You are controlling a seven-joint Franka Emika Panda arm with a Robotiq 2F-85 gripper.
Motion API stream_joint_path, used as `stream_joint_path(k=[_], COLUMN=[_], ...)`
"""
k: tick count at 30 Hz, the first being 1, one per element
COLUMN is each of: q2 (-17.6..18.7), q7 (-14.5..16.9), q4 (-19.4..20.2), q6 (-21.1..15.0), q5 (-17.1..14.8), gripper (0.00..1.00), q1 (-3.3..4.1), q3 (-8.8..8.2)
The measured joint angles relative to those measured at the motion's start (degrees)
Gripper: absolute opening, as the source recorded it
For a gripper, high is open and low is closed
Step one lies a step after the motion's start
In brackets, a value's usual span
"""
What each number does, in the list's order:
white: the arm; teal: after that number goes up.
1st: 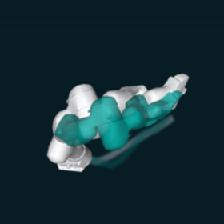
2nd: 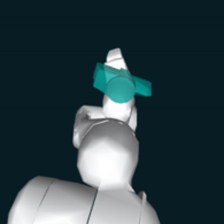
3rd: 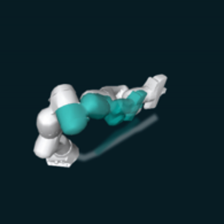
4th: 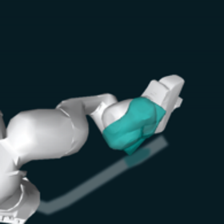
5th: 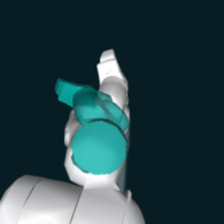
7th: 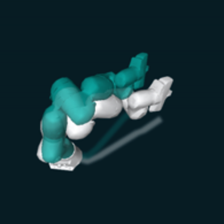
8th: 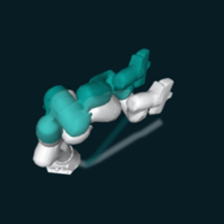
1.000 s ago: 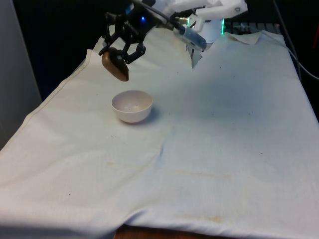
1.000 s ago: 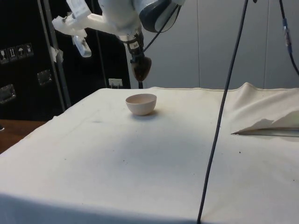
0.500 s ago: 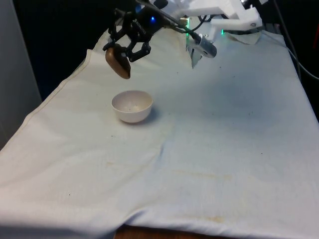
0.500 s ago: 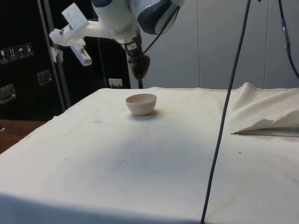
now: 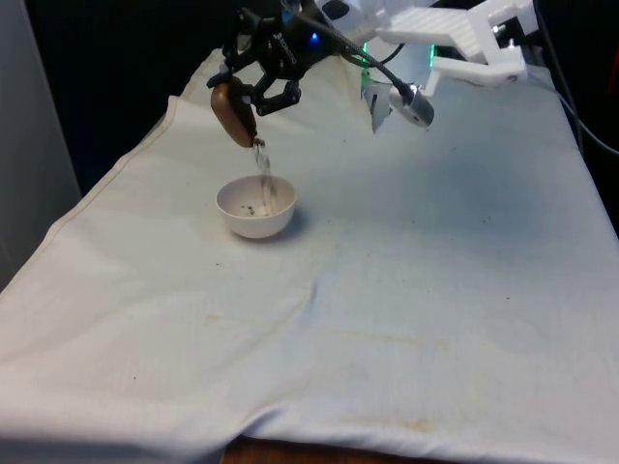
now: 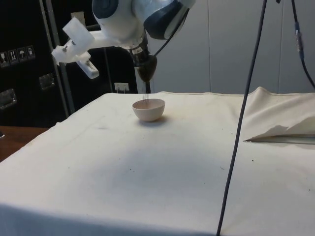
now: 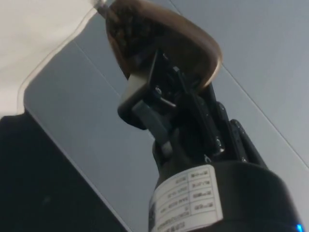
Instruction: Pour the coffee beans from the cup into the bowl.
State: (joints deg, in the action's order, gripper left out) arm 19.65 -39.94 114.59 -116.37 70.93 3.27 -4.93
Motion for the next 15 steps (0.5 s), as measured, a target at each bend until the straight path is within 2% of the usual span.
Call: stream_joint_path(k=[15], q2=[0.6], q7=[-5.4], q4=[1.1], q6=[2.4], q5=[6.3], gripper=[0.01], q1=[0.06], q3=[0.69])
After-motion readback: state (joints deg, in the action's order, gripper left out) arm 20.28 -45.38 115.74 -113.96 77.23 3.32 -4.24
